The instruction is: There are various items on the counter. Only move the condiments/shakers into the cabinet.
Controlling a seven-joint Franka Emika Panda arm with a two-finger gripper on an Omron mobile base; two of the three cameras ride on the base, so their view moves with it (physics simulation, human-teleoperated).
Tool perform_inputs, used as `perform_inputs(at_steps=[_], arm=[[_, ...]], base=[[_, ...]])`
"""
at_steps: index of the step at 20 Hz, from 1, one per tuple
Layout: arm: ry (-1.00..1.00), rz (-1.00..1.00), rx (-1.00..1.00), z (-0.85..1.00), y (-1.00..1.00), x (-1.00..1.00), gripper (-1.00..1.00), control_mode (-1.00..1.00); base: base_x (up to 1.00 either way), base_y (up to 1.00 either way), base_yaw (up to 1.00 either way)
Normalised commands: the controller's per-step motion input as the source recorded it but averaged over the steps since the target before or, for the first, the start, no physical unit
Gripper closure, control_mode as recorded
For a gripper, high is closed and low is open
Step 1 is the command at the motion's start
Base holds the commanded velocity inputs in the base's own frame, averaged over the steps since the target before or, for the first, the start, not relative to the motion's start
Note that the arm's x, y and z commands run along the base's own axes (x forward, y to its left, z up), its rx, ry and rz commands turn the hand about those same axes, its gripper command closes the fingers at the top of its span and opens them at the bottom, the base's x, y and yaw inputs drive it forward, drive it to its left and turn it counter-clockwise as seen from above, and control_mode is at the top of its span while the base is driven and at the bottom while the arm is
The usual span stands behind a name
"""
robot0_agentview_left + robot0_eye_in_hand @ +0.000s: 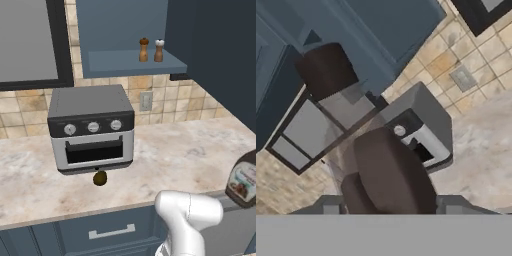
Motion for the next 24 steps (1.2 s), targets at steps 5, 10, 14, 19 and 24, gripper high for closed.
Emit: perform_inputs(at_steps=[5,10,14,19,24], arm=[[0.06,-0.05,-0.17,0.52,0.91,-0.35,1.0,-1.0],[-0.05,-0.06,-0.17,1.0,0.84,-0.06,1.0,-1.0],[-0.1,-0.16,-0.29,0.79,0.87,0.39,1.0,-1.0],[0.0,-0.21,-0.15,0.15,0.53,0.77,1.0,-1.0],[-0.04,-0.07,0.01,0.09,0.1,0.42,1.0,-1.0]], base=[[0.0,0.0,0.0],[0.0,0.0,0.0],[0.0,0.0,0.0],[0.0,0.0,0.0],[0.0,0.0,0.0]])
